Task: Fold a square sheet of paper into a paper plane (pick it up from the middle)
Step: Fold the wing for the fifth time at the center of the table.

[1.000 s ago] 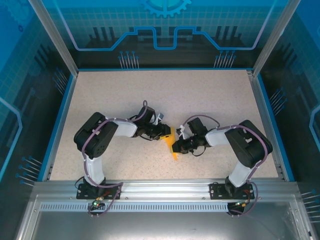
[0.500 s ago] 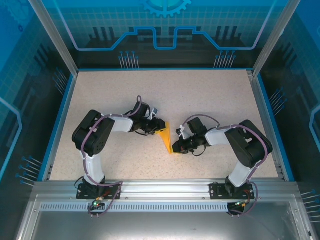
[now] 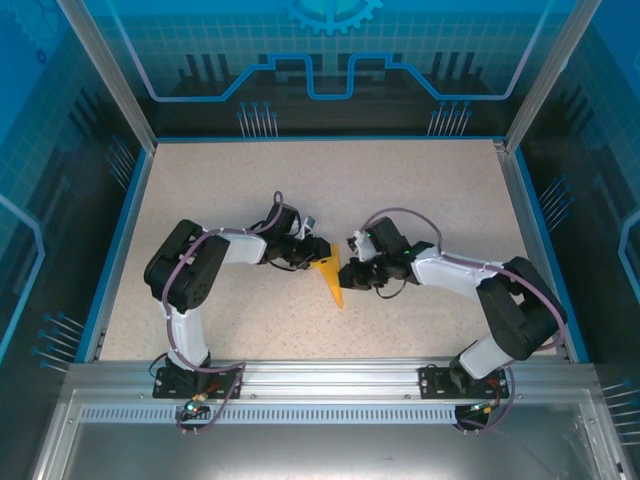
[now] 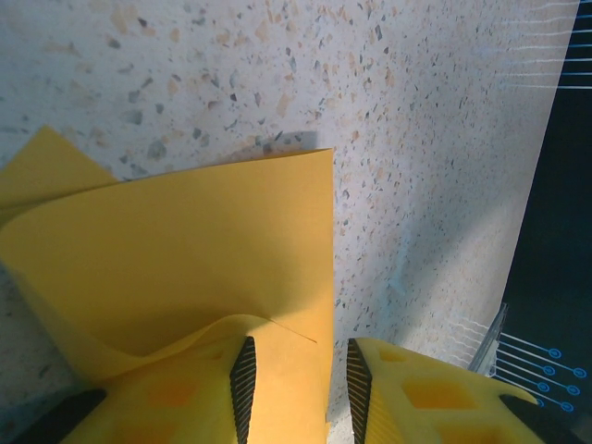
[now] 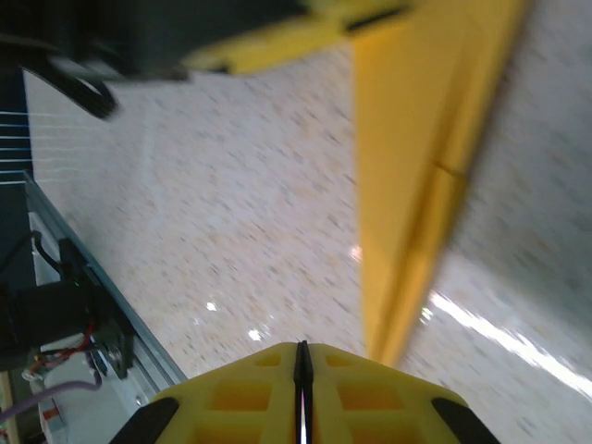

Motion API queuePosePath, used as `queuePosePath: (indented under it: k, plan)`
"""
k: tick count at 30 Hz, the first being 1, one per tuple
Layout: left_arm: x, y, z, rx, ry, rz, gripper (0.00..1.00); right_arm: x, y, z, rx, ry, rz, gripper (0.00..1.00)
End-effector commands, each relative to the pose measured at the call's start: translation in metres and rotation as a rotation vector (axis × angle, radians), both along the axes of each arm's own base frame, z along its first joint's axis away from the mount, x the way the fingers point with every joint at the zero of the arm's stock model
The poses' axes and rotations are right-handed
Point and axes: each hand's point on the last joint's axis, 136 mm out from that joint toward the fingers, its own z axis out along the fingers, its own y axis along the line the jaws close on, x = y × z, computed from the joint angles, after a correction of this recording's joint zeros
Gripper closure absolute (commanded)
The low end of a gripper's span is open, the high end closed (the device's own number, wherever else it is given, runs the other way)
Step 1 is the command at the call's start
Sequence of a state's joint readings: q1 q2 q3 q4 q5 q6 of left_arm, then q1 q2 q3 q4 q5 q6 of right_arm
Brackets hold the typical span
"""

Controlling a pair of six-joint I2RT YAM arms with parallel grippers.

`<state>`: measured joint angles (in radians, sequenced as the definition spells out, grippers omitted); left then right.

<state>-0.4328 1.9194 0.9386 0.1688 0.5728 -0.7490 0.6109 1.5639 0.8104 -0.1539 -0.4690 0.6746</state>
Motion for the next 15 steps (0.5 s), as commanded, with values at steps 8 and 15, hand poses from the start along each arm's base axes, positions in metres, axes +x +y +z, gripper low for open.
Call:
queuePosePath:
  k: [8,15]
  plan:
    - [-0.006,0.005,-0.017,0.017,0.055,-0.004,0.64,0.008,0.026,-0.058,-0.119,0.084,-0.061,0.91]
    - [-0.008,0.006,-0.017,0.027,0.05,-0.013,0.65,-0.026,0.002,-0.083,-0.127,0.187,-0.032,0.91]
